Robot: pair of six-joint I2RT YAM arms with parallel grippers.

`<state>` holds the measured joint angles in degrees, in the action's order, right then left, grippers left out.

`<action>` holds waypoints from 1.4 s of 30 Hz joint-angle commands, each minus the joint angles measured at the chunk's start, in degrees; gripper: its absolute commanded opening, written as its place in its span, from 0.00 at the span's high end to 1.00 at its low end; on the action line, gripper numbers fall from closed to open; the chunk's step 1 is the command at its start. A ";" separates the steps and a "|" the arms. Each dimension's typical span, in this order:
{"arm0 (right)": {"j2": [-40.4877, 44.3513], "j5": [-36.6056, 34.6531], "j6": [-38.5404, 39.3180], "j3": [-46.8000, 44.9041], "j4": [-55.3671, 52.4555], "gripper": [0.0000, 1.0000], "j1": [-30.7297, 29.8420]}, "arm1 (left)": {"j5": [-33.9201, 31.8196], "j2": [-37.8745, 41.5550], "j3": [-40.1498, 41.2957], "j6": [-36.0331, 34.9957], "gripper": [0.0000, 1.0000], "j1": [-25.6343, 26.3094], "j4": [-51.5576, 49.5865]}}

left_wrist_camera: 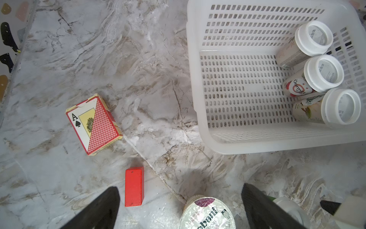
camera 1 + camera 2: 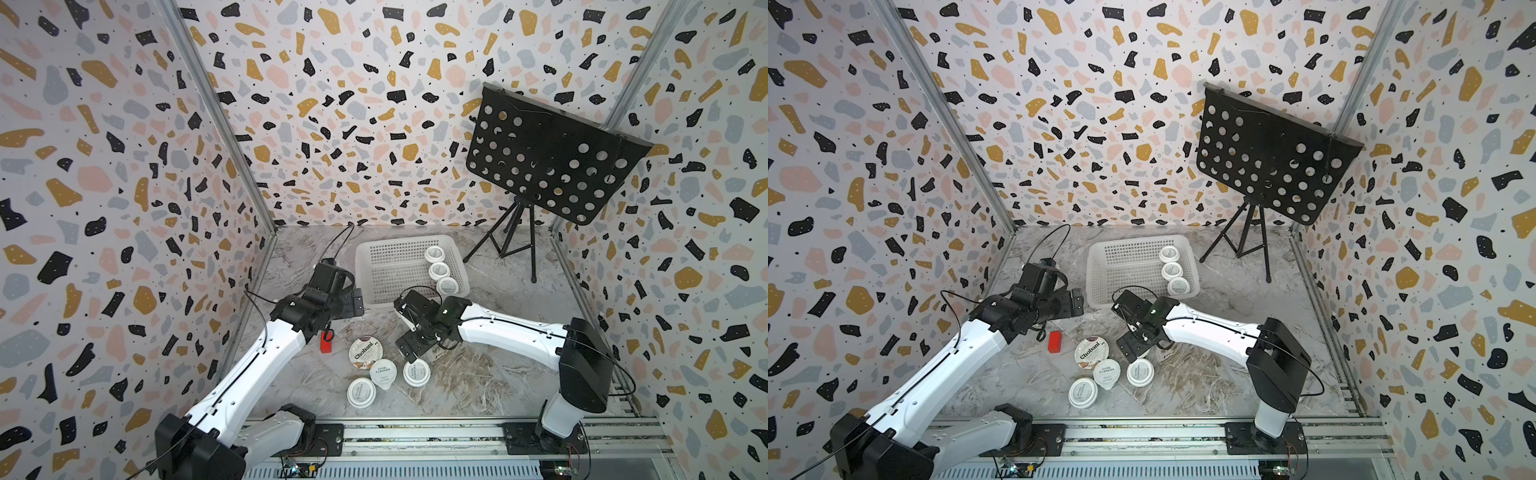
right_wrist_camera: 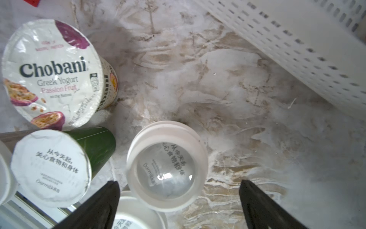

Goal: Put the yogurt in the basket
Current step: Pick up the yogurt from the center of the board.

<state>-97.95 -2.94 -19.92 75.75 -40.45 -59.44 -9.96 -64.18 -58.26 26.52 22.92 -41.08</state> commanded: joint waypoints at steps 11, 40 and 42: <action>-1.04 -1.55 0.23 -0.75 -0.94 0.01 -0.13 | -0.39 0.72 0.95 -0.69 0.00 -0.28 0.84; -4.72 3.45 -0.05 -0.23 1.78 0.03 0.90 | 0.46 0.94 1.49 -0.23 0.00 -0.26 1.05; -5.29 3.46 0.05 -0.08 1.77 0.05 0.90 | 0.58 0.96 1.55 -0.17 0.00 -0.27 1.05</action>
<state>-103.26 -0.16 -19.70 75.05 -38.37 -58.57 -9.89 -64.18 -57.56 26.55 22.92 -41.06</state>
